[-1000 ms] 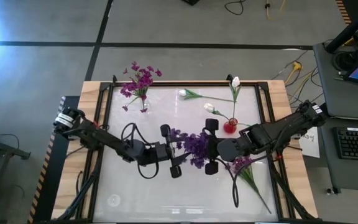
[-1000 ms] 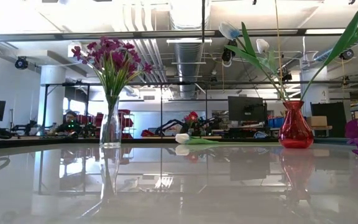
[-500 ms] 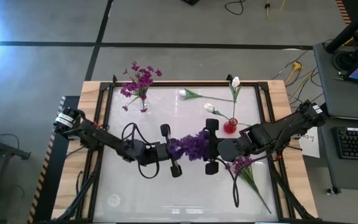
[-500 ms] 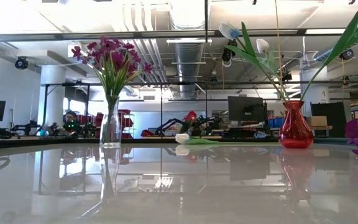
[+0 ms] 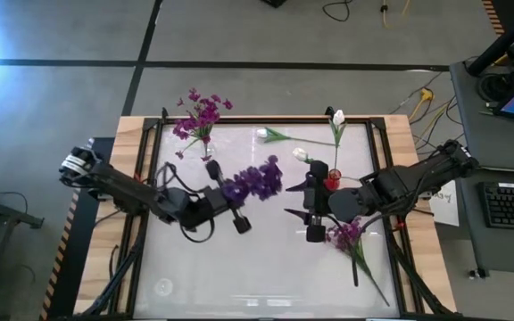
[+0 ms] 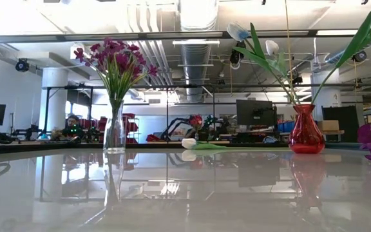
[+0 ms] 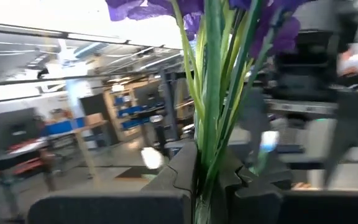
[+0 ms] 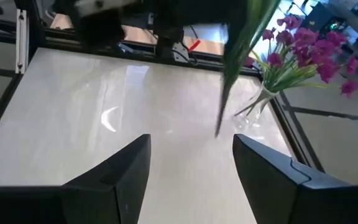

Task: Sort flowers into vase by color
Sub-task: Put the violet flower into the transparent vase

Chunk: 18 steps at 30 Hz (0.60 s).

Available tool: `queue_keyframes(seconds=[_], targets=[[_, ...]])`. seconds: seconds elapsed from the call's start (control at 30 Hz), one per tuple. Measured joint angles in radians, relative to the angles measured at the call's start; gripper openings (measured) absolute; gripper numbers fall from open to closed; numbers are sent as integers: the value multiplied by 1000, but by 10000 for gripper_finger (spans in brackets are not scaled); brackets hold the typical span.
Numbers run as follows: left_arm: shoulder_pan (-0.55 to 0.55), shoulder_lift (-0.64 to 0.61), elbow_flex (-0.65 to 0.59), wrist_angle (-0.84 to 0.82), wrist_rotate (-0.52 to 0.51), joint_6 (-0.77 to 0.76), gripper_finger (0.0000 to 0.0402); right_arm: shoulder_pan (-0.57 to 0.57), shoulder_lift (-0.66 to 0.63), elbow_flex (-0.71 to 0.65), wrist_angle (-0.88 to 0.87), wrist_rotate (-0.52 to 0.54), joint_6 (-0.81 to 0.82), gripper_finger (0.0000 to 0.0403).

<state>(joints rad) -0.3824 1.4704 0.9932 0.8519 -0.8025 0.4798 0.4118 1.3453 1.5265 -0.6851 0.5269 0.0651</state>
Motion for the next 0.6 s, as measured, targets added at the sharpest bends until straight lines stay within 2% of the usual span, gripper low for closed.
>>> queue_keyframes(seconds=[0.3, 0.43, 0.6], targets=[[31, -290, -1, -153, -131, 190, 0, 0, -2, -1, -22, -1, 14, 221], [106, -434, -1, -283, -132, 192, 0, 0, -2, -2, -22, -1, 14, 221], [262, -583, -5, -416, -134, 189, 0, 0, 0, -7, -21, -2, 14, 222]])
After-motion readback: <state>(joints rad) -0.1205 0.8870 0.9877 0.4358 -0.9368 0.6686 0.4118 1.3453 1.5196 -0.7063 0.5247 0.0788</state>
